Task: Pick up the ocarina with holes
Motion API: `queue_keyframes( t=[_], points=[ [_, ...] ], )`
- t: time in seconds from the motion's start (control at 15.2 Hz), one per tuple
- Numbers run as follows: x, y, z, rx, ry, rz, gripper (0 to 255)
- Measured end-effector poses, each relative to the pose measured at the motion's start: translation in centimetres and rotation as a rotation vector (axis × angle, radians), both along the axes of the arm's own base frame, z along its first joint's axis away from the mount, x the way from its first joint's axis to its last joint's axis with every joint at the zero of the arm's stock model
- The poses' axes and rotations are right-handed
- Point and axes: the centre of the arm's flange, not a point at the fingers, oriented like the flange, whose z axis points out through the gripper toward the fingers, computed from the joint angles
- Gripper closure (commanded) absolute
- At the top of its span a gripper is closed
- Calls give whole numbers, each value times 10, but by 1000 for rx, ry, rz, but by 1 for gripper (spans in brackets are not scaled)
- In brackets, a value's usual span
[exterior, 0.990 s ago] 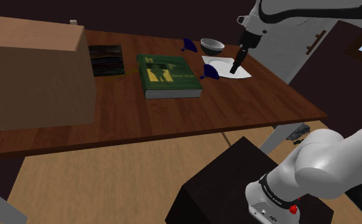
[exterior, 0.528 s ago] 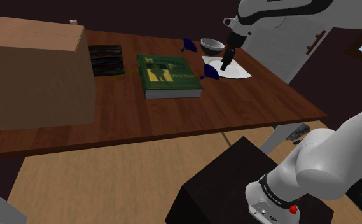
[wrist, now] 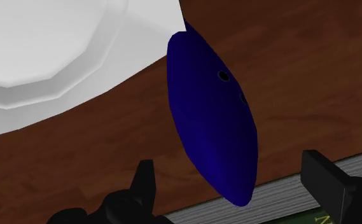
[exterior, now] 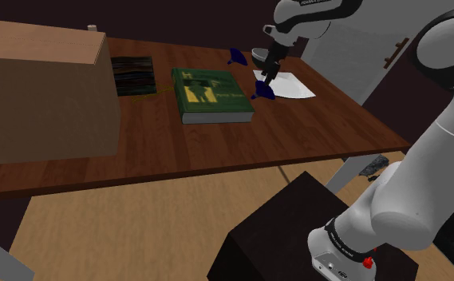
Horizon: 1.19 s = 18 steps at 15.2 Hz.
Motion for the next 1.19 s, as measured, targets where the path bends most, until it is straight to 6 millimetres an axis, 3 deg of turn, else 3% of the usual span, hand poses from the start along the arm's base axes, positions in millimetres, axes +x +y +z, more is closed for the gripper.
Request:
queue_keyframes(
  t=[0.4, 0.46, 1.19],
  points=[
    [2, -1, -30, 0, -1, 7, 0],
    [2, -1, -32, 0, -1, 7, 255],
    [2, -1, -32, 0, -3, 7, 255]
  ],
)
